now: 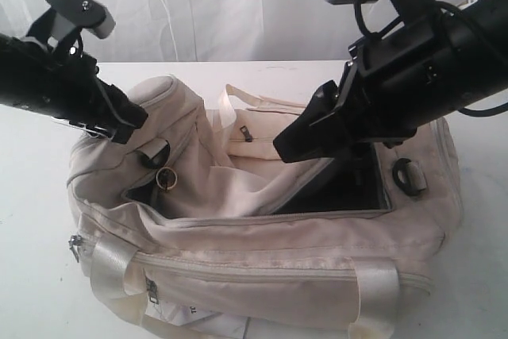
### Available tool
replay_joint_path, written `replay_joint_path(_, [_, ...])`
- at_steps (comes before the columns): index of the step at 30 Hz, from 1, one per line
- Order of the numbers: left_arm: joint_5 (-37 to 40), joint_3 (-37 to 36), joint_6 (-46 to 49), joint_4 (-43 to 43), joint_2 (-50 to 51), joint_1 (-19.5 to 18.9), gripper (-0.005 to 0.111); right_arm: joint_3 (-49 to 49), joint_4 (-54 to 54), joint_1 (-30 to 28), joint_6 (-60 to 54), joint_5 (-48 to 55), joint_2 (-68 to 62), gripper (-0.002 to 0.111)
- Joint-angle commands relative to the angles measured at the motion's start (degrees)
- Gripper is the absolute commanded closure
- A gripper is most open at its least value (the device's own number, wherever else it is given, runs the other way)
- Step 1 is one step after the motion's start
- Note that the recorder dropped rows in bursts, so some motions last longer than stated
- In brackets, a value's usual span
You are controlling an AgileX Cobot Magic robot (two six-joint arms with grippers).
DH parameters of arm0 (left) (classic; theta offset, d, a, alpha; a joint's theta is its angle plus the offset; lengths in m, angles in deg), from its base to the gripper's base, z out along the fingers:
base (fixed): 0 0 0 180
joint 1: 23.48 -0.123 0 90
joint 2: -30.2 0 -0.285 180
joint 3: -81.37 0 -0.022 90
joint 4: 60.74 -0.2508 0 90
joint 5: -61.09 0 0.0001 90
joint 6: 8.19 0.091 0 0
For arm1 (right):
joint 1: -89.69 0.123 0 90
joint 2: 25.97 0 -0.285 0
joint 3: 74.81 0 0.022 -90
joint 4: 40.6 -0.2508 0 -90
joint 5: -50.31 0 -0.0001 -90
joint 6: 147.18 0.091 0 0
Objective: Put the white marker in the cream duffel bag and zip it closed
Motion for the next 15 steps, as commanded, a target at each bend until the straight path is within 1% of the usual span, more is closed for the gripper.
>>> replay_joint_path(1, [9.65, 5.11, -3.06, 0.65, -2.0, -0.15, 0.052, 0.18, -0.39, 0.03, -0.53, -0.55, 0.12, 0.065])
replay_joint_path(2, [11.24, 6.28, -4.57, -0.11, -1.99, -0.15, 0.052, 0.18, -0.51, 0.03, -0.53, -0.55, 0.12, 0.065])
replay_joint_path(3, [11.53, 7.42, -7.66, -3.17, -1.99, -0.15, 0.052, 0.18, -0.5, 0.03, -0.53, -0.65, 0.12, 0.065])
replay_joint_path(6, [9.5, 7.71, -14.01, -13.36, -1.35, -0.15, 0.052, 0.18, -0.78, 0.03, -0.53, -1.11, 0.12, 0.065])
replay_joint_path(8, [9.1, 7.71, -17.15, -17.26, -0.47, -0.15, 0.052, 0.18, -0.78, 0.03, -0.53, -1.83, 0.12, 0.065])
replay_joint_path(11, [10.34, 7.71, -17.37, -17.16, 0.39, 0.23, 0.051, 0.18, -0.78, 0.03, -0.53, -2.7, 0.12, 0.065])
replay_joint_path(15, [10.49, 7.71, -17.12, -17.16, 0.66, 2.76, 0.047, 0.18, -0.78, 0.03, -0.63, -2.97, 0.12, 0.065])
